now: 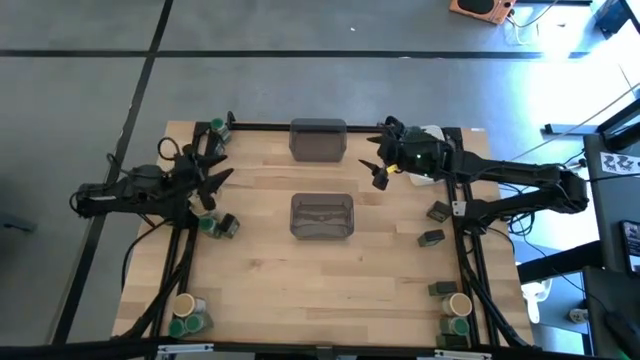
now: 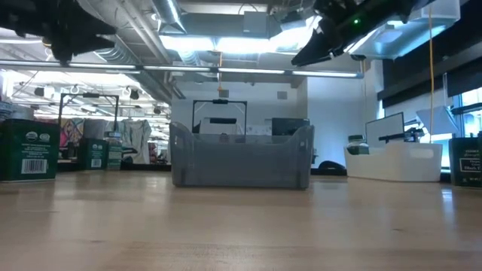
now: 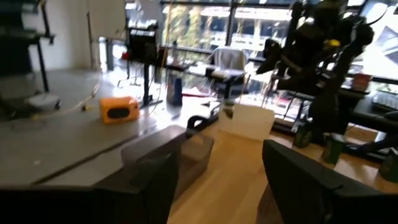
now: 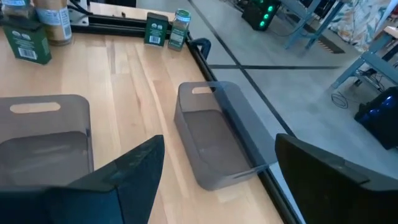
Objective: Sort spices by type
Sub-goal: Put the golden seasoning bottle into the bottom black bin
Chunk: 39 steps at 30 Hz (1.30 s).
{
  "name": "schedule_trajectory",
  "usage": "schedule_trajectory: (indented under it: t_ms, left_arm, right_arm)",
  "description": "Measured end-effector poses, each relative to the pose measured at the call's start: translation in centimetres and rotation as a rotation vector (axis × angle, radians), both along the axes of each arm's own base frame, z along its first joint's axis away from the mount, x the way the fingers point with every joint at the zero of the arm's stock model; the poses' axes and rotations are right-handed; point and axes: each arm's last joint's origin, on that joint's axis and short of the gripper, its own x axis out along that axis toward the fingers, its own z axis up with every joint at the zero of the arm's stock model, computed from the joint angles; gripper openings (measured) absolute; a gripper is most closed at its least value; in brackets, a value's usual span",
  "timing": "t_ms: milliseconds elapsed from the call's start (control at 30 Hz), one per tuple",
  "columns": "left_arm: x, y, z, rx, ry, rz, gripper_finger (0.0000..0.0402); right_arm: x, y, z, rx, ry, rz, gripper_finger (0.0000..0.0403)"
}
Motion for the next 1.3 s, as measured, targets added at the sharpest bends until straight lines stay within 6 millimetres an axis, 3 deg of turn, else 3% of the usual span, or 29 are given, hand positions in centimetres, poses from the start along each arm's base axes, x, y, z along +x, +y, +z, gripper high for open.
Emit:
schedule_trajectory:
  t_ms: [433, 600, 967, 1100, 1300]
  left_arm:
    - [0.9, 0.1, -0.3, -0.127, 0.155, 0.053, 0.0222]
    - [1.0, 0.1, 2.4, -0.121, 0.233, 0.063, 0.0206]
    - [-1.9, 0.1, 8.5, -0.271, 0.429, 0.133, 0.0166]
    - [-2.0, -0.2, 8.5, -0.379, 0.512, 0.051, 0.015]
    - [-1.6, -0.6, 6.9, -0.512, 0.791, 0.049, 0.012]
  right_arm:
    - [1.9, -0.5, -1.8, 0.009, 0.038, -0.001, 0.0305]
    - [2.1, -0.6, -2.1, 0.013, 0.052, -0.001, 0.0305]
    - [2.2, -0.6, -2.2, 0.013, 0.053, -0.001, 0.0305]
    - [2.1, -0.6, -2.2, 0.015, 0.058, -0.001, 0.0305]
    - [2.1, -0.6, -2.2, 0.014, 0.057, -0.001, 0.0305]
